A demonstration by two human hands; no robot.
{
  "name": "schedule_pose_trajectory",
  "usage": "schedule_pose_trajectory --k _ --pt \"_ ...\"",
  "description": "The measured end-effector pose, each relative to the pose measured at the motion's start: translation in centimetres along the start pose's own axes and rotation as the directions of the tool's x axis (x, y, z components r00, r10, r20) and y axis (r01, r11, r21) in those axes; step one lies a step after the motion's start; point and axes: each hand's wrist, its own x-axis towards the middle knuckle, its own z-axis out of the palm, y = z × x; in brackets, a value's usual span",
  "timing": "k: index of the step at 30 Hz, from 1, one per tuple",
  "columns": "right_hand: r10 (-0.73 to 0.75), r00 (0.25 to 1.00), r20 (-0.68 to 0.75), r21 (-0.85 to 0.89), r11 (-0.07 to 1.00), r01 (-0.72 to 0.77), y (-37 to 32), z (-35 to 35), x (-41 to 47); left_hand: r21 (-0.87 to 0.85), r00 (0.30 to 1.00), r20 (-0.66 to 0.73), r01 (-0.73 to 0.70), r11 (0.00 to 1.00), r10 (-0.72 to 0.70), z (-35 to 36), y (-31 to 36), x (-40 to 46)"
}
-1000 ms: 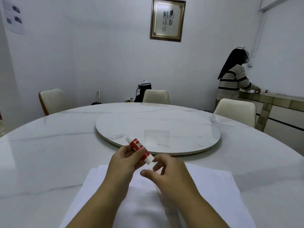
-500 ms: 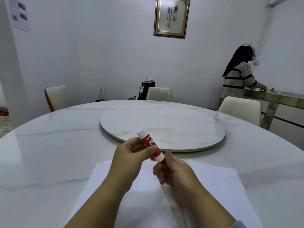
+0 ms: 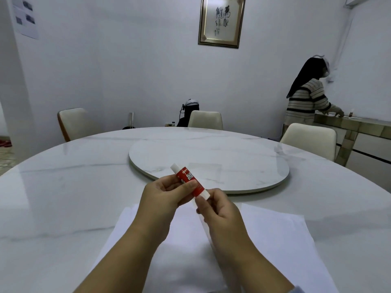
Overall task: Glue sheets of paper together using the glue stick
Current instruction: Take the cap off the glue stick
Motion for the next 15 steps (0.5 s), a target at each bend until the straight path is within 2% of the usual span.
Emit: schedule_pose_trajectory --k 2,3,4,5,6,7,9,10,12,14,15 --pt "0.000 0.999 -0.047 -0.019 1.000 -0.001 0.3 0.4 -0.2 -0.042 0.999 0.033 0.008 0.999 -0.007 0.1 0.1 -0.1" --pt "0.105 0.994 -0.035 0.118 0.988 -0.101 0.2 0.6 -0.1 -0.049 0.998 0.056 0.007 0.999 -0.004 0.2 0.1 -0.2" --pt "0.231 0.973 0.024 0.328 0.917 -0.226 -0.1 0.8 0.0 -0.045 0.997 0.076 0.003 0.999 0.001 0.3 0.1 -0.2" --pt "0.332 0.936 0.117 0.493 0.799 -0.345 -0.5 1.0 0.0 -0.034 0.996 0.089 -0.003 0.999 0.006 0.3 0.1 -0.3" --pt "0.380 0.908 0.178 0.561 0.718 -0.411 -0.9 1.0 0.0 -0.023 0.996 0.091 -0.007 1.000 0.009 0.3 0.2 -0.3" --pt "0.374 0.910 0.179 0.526 0.745 -0.410 -0.8 1.0 0.1 -0.016 0.996 0.085 -0.009 1.000 0.010 0.3 0.2 -0.3" --pt "0.245 0.968 0.055 0.241 0.938 -0.251 -0.2 1.1 -0.2 -0.016 0.997 0.069 -0.015 1.000 0.016 0.2 0.2 -0.3" --pt "0.149 0.989 0.005 0.092 0.985 -0.148 -0.2 1.1 -0.3 -0.030 0.997 0.070 -0.015 0.999 0.017 0.1 0.2 -0.3" --pt "-0.019 0.999 -0.048 -0.121 0.993 0.013 0.2 1.0 -0.4 -0.080 0.996 0.084 0.002 0.997 0.005 0.2 0.3 -0.3" --pt "-0.058 0.996 -0.072 -0.179 0.983 0.044 0.3 0.7 -0.2 -0.108 0.996 0.092 0.019 0.994 -0.009 0.2 0.4 -0.3" --pt "-0.026 0.998 -0.057 -0.112 0.994 0.019 0.2 0.6 -0.2 -0.114 0.995 0.100 0.024 0.993 -0.012 0.2 0.4 -0.3"
